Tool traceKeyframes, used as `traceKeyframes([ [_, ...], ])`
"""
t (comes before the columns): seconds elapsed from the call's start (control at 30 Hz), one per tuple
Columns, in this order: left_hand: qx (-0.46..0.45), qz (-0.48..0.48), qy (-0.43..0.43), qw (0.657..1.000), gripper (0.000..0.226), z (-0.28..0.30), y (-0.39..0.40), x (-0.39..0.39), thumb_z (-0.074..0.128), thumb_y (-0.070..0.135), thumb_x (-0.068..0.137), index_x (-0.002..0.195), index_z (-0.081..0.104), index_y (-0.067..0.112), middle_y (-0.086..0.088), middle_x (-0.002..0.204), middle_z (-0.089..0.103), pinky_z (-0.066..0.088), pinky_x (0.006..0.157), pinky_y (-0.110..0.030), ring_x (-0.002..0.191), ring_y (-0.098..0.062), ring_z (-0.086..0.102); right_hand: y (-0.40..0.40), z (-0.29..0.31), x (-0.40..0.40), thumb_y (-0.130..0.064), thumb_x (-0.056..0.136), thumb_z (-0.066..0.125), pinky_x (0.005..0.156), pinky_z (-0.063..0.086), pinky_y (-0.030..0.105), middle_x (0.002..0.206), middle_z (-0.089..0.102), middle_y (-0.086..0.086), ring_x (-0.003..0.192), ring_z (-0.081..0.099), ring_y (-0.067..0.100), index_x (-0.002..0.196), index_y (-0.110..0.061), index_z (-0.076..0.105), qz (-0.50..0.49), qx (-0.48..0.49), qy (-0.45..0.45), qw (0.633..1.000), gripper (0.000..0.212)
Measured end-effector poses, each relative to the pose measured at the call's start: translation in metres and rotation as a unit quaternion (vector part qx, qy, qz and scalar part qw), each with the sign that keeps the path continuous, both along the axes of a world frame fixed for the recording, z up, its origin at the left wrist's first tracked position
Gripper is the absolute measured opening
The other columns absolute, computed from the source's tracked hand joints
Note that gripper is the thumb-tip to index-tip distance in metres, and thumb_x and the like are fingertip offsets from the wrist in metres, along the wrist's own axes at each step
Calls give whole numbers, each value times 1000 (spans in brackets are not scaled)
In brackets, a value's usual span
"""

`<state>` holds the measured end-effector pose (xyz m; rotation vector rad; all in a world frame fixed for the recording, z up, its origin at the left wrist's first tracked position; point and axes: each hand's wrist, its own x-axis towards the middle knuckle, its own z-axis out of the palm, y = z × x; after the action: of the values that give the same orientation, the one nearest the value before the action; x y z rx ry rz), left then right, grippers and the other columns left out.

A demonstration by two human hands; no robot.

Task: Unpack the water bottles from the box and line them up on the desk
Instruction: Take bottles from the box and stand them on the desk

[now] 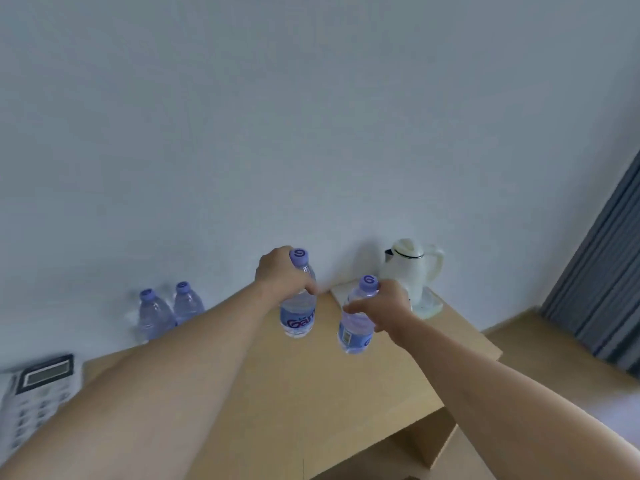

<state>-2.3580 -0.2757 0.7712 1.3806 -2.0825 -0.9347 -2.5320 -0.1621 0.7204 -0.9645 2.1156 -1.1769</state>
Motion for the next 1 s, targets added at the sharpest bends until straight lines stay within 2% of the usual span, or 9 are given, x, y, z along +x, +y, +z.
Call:
traceKeyframes([
  [0.17,35,52,-9,998,49,-35,-59,73,89,26,45,80,56,15,1,78,60,46,52,-27,71,-19,57,-80,-23,63,-22,53,84,52,48,31,71,60,4,64,58,20,86,-4,66,53,20,-12,998,42],
  [0.3,44,91,-23,995,50,-63,-98,121,90,25,46,82,57,12,2,80,62,49,60,-30,72,-15,57,-130,-42,104,-24,52,83,51,47,26,73,60,3,65,59,20,87,-5,65,89,48,-23,995,44],
  [0.43,50,114,-31,992,49,-83,-123,151,91,27,47,81,56,18,2,85,63,47,59,-27,78,-17,61,-167,-59,134,-22,53,86,54,49,28,79,60,4,68,57,18,89,-9,63,106,72,-24,991,44],
  [0.57,53,113,-34,992,48,-98,-142,157,90,25,48,82,57,18,1,85,64,46,56,-26,76,-17,61,-195,-71,146,-22,53,87,65,57,37,86,65,5,79,63,22,94,-12,62,124,86,-3,989,48],
  [0.7,49,102,-71,991,48,-109,-153,148,87,26,49,85,56,19,3,85,62,55,69,-33,82,-20,62,-218,-81,141,-22,54,88,66,56,36,93,63,3,85,63,23,99,-15,58,149,96,5,984,55],
  [0.77,43,95,-93,990,49,-115,-158,140,87,28,49,85,54,20,4,82,59,51,63,-30,79,-20,60,-228,-86,138,-22,55,89,67,56,36,95,61,2,85,61,21,100,-15,56,162,106,7,981,57],
  [0.9,39,112,-124,985,51,-126,-171,122,87,29,53,89,52,22,8,80,55,31,49,-21,74,-16,54,-251,-97,129,-21,53,88,74,59,40,97,57,0,87,59,20,101,-16,53,183,127,14,975,60],
  [1.0,38,125,-135,982,50,-137,-183,111,89,28,53,84,50,21,8,77,53,30,48,-24,73,-17,53,-266,-107,123,-19,53,88,73,58,38,97,54,-2,88,58,20,104,-17,52,198,135,3,971,62],
])
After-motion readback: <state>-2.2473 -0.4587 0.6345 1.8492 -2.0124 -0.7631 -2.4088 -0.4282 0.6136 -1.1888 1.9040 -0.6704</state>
